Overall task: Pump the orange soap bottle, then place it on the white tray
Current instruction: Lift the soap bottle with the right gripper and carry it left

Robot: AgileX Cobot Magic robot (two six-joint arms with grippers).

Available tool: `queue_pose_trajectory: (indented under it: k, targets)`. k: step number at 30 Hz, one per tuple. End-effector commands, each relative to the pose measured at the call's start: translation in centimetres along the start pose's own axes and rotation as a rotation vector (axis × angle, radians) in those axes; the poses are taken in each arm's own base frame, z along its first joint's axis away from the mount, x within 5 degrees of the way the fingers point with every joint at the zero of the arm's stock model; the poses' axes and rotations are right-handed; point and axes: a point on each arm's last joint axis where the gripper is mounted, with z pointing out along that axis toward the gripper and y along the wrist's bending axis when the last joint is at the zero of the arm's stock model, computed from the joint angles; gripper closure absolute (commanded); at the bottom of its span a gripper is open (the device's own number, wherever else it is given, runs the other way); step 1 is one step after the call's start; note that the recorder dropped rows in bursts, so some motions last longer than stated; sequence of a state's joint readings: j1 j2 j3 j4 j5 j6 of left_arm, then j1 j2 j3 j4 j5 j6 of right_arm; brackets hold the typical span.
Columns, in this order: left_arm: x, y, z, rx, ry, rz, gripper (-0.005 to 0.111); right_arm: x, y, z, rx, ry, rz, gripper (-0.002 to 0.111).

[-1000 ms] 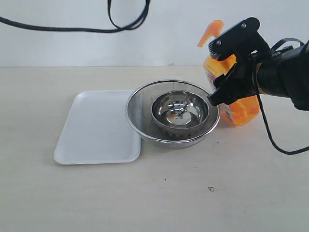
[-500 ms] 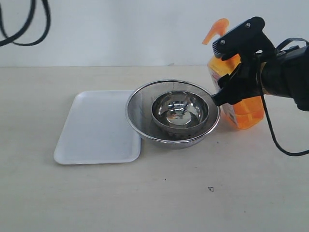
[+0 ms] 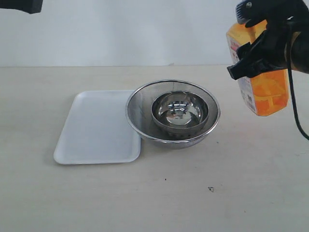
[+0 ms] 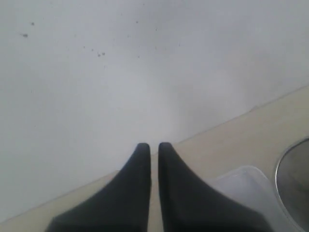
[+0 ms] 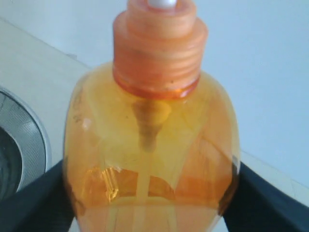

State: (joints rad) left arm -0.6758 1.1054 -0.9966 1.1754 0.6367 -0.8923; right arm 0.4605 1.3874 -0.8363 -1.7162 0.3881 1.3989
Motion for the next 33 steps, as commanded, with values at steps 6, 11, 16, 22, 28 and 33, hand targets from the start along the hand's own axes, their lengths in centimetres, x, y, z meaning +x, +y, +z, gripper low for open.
queue_pose_trajectory:
  k: [6, 11, 16, 22, 28, 33]
  targets:
    - [2.7, 0.0, -0.5, -0.012, 0.127, 0.015, 0.102, -4.5, -1.2, -1.2, -0.044, -0.158, 0.056, 0.108]
    - [3.6, 0.2, -0.7, -0.030, 0.148, 0.034, 0.102, -7.0, -1.5, -1.8, -0.098, -0.241, 0.110, 0.108]
    - [3.7, 1.1, -2.1, -0.045, 0.121, -0.007, 0.102, -9.7, -0.9, -2.8, -0.202, -0.329, 0.163, 0.108]
    - [4.6, 2.5, -3.8, -0.092, 0.124, -0.044, 0.102, -12.8, 2.0, -3.8, -0.328, -0.403, 0.189, 0.108]
    - [6.2, 4.0, -5.4, -0.186, 0.178, -0.093, 0.102, -16.1, 7.1, -3.7, -0.502, -0.449, 0.204, 0.108]
    - [7.5, 5.2, -7.3, -0.212, 0.171, -0.152, 0.102, -18.3, 11.6, -3.0, -0.595, -0.470, 0.209, 0.108]
